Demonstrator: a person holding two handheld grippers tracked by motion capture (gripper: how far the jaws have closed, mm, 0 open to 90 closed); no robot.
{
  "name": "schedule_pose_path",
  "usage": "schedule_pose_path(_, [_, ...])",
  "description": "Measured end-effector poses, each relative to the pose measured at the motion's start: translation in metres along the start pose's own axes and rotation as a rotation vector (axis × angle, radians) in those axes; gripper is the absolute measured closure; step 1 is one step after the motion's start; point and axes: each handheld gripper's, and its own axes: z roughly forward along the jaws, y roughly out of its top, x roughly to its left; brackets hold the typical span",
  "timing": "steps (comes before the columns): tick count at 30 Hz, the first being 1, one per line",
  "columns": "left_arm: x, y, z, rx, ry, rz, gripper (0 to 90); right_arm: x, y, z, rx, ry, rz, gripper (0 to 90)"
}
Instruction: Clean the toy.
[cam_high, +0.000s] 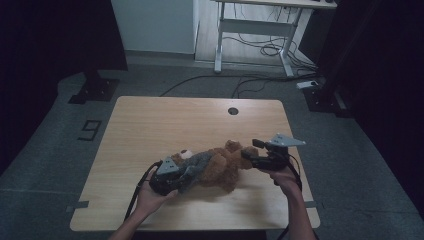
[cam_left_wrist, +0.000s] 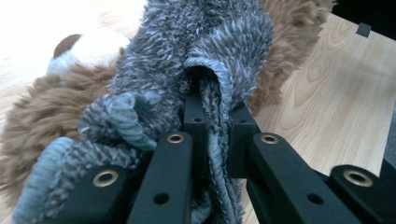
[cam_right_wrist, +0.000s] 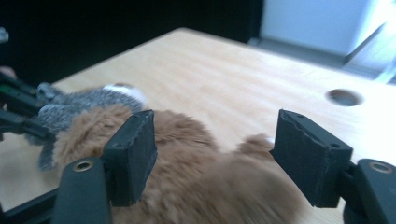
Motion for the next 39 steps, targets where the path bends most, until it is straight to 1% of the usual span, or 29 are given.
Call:
schedule_pose_path(1, [0.0, 0.001, 0.001, 0.0, 0.002, 0.001, 81.7, 0.001, 0.001, 0.01, 0.037, 0.022, -0.007, 27.8])
schedule_pose_path(3, [0.002, 0.002, 0.003, 0.001, 0.005, 0.003, 81.8, 0.003, -0.001, 0.021, 0.086, 0.052, -0.008, 26.2])
schedule_pose_path(5, [0.005, 0.002, 0.004, 0.002, 0.0, -0.001, 81.9, 0.005, -0.011, 0.034, 0.153, 0.08, -0.002, 23.6])
schedule_pose_path(7, [0.006, 0.003, 0.003, 0.007, -0.01, -0.001, 81.9, 0.007, -0.024, 0.04, 0.188, 0.1, 0.01, 22.3])
schedule_pose_path(9, [0.008, 0.004, 0.003, 0.014, -0.022, -0.006, 81.9, 0.009, -0.038, 0.042, 0.206, 0.111, 0.026, 22.0])
schedule_pose_path(12, [0.005, 0.005, 0.005, 0.032, -0.02, 0.014, 81.9, 0.013, -0.053, 0.041, 0.206, 0.118, 0.039, 21.9])
schedule_pose_path(14, [0.003, 0.004, 0.007, 0.042, -0.018, 0.024, 82.0, 0.018, -0.061, 0.042, 0.215, 0.109, 0.034, 22.1])
schedule_pose_path(17, [0.001, 0.001, 0.009, 0.045, -0.017, 0.029, 82.0, 0.027, -0.069, 0.048, 0.232, 0.065, 0.017, 26.2])
schedule_pose_path(18, [0.001, -0.001, 0.01, 0.042, -0.014, 0.028, 82.0, 0.029, -0.07, 0.05, 0.233, 0.056, 0.011, 28.6])
schedule_pose_path(19, [0.001, -0.002, 0.011, 0.033, 0.001, 0.032, 82.1, 0.031, -0.072, 0.052, 0.231, 0.042, 0.003, 32.5])
schedule_pose_path(21, [0.0, -0.004, 0.016, 0.012, 0.049, 0.049, 82.3, 0.033, -0.074, 0.054, 0.217, 0.01, -0.001, 41.7])
schedule_pose_path(23, [0.002, -0.003, 0.025, 0.009, 0.088, 0.061, 82.4, 0.035, -0.075, 0.056, 0.2, -0.02, -0.013, 46.7])
schedule_pose_path(26, [0.014, 0.006, 0.037, 0.005, 0.108, 0.035, 82.5, 0.033, -0.076, 0.061, 0.169, -0.061, -0.004, 50.4])
schedule_pose_path(28, [0.022, 0.013, 0.043, 0.007, 0.11, 0.01, 82.5, 0.029, -0.074, 0.067, 0.147, -0.099, -0.006, 50.6])
schedule_pose_path(30, [0.027, 0.02, 0.048, 0.009, 0.117, -0.002, 82.4, 0.023, -0.072, 0.074, 0.128, -0.144, -0.02, 50.6])
schedule_pose_path(32, [0.03, 0.024, 0.051, 0.013, 0.114, -0.019, 82.3, 0.018, -0.069, 0.078, 0.119, -0.164, -0.021, 50.5])
schedule_pose_path(35, [0.031, 0.023, 0.046, 0.013, 0.077, -0.038, 82.0, 0.014, -0.068, 0.076, 0.106, -0.139, -0.033, 50.0])
schedule_pose_path(36, [0.03, 0.021, 0.041, 0.012, 0.059, -0.043, 81.9, 0.014, -0.069, 0.075, 0.101, -0.133, -0.038, 50.0])
schedule_pose_path(37, [0.03, 0.021, 0.038, 0.007, 0.05, -0.049, 81.6, 0.016, -0.07, 0.072, 0.093, -0.13, -0.059, 50.0])
schedule_pose_path(38, [0.029, 0.023, 0.03, -0.008, 0.04, -0.059, 81.4, 0.017, -0.072, 0.07, 0.084, -0.131, -0.071, 50.0])
schedule_pose_path(39, [0.028, 0.027, 0.023, -0.026, 0.04, -0.056, 81.3, 0.019, -0.074, 0.067, 0.072, -0.129, -0.079, 50.0])
